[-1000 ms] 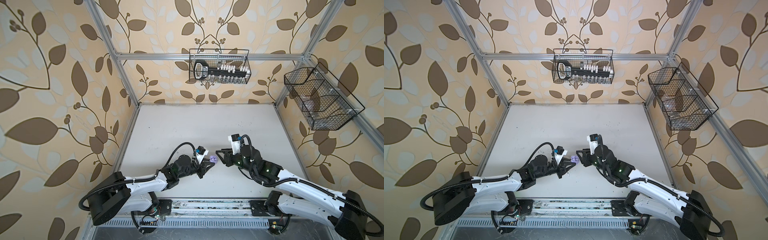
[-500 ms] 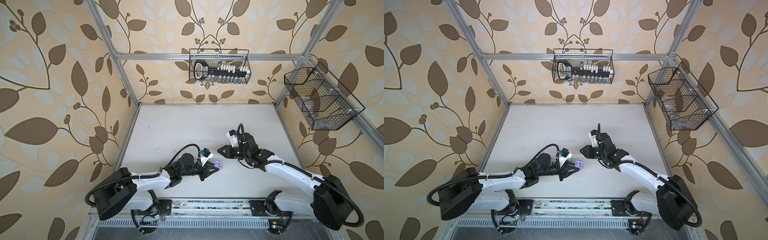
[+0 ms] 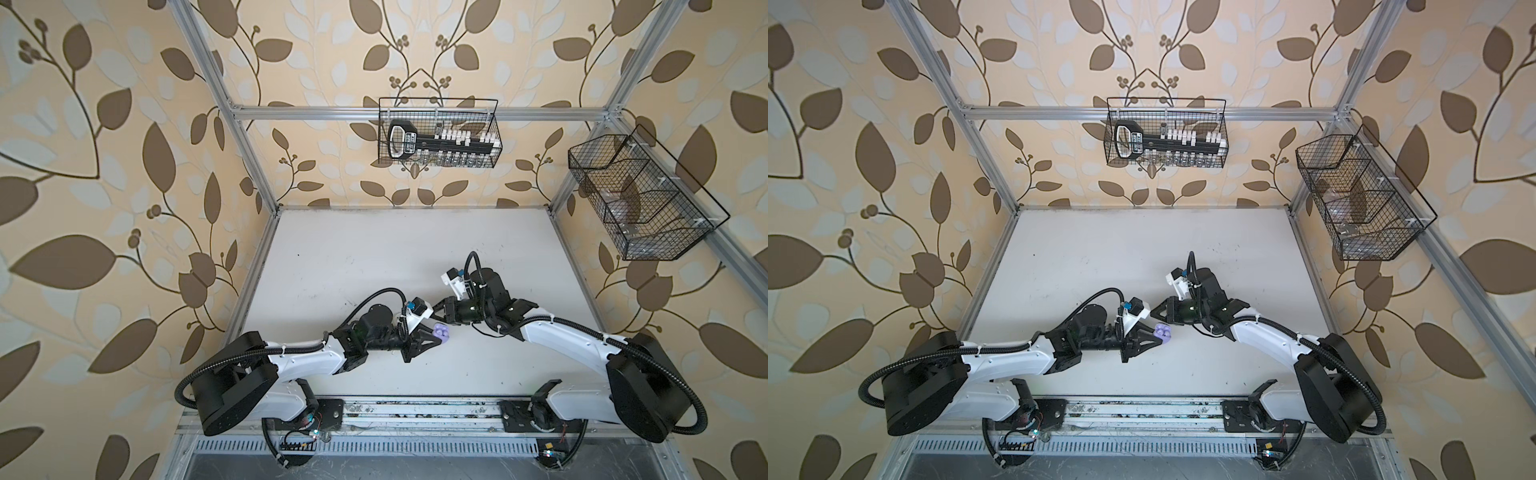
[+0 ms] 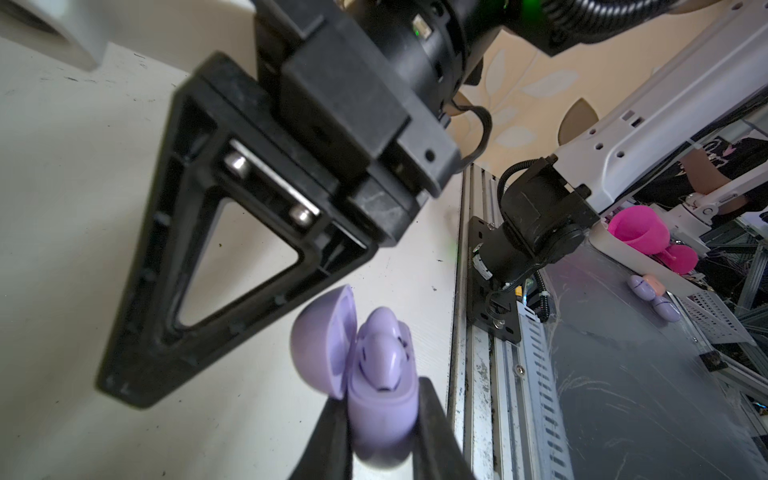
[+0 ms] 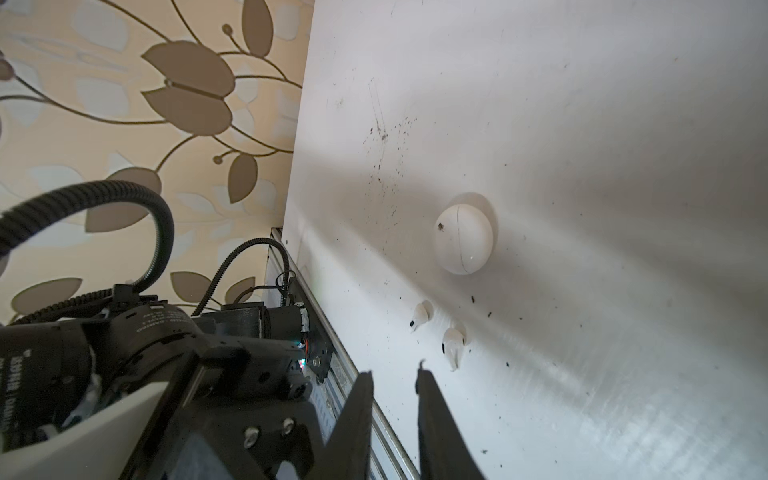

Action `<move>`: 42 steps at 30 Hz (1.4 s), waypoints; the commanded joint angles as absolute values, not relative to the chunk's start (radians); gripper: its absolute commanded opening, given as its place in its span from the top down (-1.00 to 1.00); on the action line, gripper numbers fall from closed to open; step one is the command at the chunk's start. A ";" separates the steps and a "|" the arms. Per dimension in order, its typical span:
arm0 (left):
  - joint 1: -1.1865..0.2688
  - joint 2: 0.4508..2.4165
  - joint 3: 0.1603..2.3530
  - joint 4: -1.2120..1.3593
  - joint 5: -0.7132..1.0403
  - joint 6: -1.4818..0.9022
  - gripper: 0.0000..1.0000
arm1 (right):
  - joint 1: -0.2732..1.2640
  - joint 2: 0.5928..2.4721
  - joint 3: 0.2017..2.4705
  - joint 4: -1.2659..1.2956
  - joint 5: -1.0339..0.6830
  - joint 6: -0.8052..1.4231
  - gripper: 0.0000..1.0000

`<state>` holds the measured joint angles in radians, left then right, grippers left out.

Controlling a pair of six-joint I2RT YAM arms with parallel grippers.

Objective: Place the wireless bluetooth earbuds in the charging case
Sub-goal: 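Press the case lid shut with the right gripper against the left gripper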

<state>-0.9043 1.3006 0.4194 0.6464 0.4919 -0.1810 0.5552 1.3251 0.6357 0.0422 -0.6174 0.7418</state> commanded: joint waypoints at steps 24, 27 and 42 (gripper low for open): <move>-0.913 1.243 0.459 0.564 0.370 -0.076 0.97 | 0.609 1.229 0.412 0.268 -0.784 0.948 0.58; -0.915 1.240 0.476 0.515 0.400 -0.036 0.99 | 0.609 1.242 0.413 0.271 -0.826 0.938 0.56; -1.046 1.313 0.645 0.180 0.379 0.184 1.00 | 0.469 1.215 0.460 0.080 -0.903 0.756 0.54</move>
<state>-1.0183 1.2964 0.5964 0.2337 0.4286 0.1036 0.4690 1.2057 0.4389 0.1211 -0.8364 0.7990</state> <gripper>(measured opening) 0.217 0.228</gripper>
